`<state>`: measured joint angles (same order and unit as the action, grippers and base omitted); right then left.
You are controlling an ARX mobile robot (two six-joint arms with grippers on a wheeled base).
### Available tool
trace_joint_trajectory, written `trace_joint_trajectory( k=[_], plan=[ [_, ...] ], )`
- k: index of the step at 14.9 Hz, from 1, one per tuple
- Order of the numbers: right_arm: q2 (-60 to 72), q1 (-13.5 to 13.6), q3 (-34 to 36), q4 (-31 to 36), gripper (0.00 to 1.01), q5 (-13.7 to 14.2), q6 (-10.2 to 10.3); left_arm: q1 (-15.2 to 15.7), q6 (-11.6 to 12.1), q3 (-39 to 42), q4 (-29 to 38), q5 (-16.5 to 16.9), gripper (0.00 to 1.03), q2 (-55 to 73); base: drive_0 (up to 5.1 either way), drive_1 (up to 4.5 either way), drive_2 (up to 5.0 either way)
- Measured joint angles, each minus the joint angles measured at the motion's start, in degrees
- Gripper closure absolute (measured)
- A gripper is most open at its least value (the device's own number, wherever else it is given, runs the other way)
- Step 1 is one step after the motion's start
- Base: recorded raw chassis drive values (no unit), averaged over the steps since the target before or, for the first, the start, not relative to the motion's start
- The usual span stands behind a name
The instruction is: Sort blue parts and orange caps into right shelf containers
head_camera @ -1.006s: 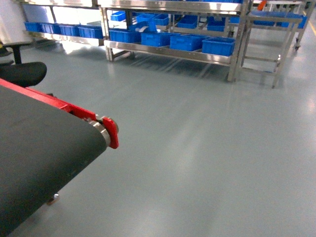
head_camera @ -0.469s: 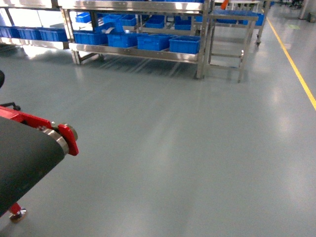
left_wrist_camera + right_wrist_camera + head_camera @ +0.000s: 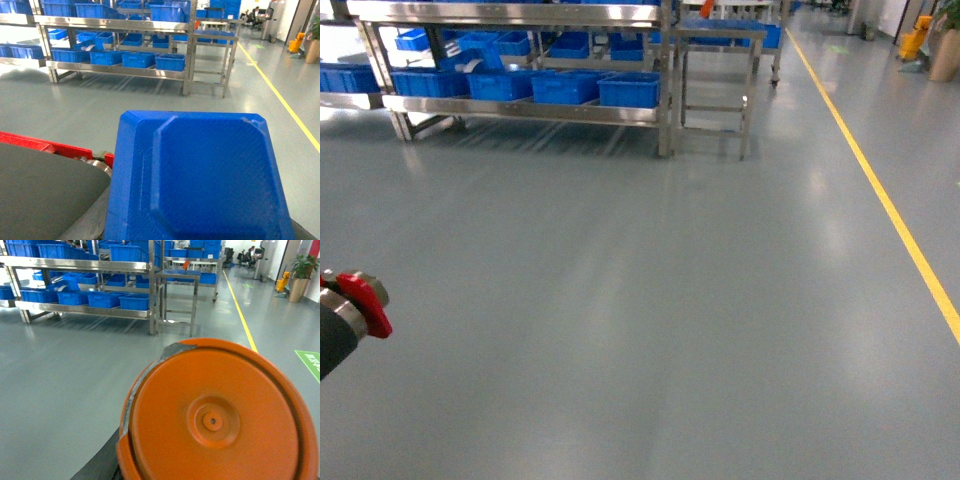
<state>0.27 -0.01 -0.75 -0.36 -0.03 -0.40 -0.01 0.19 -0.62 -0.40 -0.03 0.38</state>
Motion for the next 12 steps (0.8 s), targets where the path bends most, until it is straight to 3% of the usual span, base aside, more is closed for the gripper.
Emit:
trace_joint_trajectory(
  k=[8,12],
  plan=[
    [0.0,-0.02,0.0,0.04,0.57,0.02,0.0,-0.04,0.0,0.0,-0.02,0.07,0.6,0.0,-1.6,-1.57,-1.6],
    [0.0,0.0,0.0,0.15,0.57,0.02,0.0,-0.04,0.0,0.0,0.22,0.04,0.6,0.0,0.2,4.23,-3.9]
  ],
)
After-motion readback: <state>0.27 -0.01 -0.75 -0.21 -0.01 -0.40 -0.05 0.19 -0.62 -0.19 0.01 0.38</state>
